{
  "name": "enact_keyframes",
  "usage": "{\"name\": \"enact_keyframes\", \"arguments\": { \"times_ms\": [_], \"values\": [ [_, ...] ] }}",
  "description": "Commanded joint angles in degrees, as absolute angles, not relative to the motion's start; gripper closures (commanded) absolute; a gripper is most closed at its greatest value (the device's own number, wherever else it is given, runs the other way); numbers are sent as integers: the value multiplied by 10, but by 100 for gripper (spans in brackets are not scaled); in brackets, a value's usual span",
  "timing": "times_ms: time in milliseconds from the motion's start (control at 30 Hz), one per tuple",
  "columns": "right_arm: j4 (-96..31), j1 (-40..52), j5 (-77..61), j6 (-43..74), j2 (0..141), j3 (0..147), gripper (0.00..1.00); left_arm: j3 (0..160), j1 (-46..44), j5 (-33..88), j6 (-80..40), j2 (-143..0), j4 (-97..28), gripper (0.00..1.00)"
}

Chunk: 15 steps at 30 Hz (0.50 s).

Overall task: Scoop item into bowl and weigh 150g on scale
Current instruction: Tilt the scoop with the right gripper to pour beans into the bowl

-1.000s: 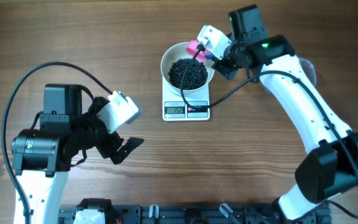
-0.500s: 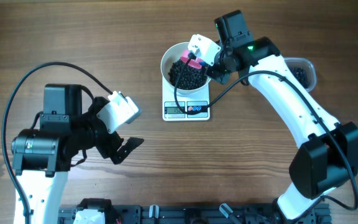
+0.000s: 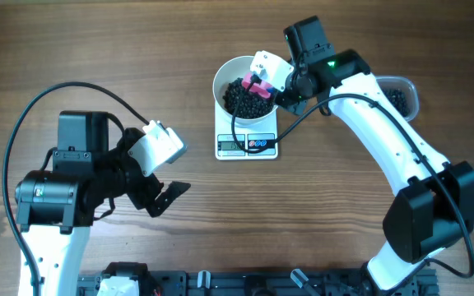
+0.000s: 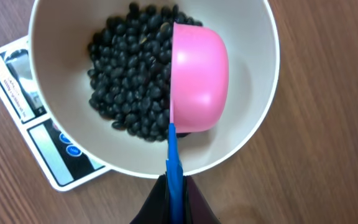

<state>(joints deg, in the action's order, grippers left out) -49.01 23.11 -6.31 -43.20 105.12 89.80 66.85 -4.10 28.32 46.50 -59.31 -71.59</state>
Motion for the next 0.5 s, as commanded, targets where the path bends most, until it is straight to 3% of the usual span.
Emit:
{"name": "enact_keyframes", "arguments": {
  "times_ms": [0, 467],
  "values": [
    [-491, 234, -72, -433, 1060, 896, 96, 679, -43, 284, 478, -592, -714, 0],
    [-508, 234, -188, -340, 1058, 901, 96, 679, -43, 284, 478, -592, -714, 0]
  ]
}}
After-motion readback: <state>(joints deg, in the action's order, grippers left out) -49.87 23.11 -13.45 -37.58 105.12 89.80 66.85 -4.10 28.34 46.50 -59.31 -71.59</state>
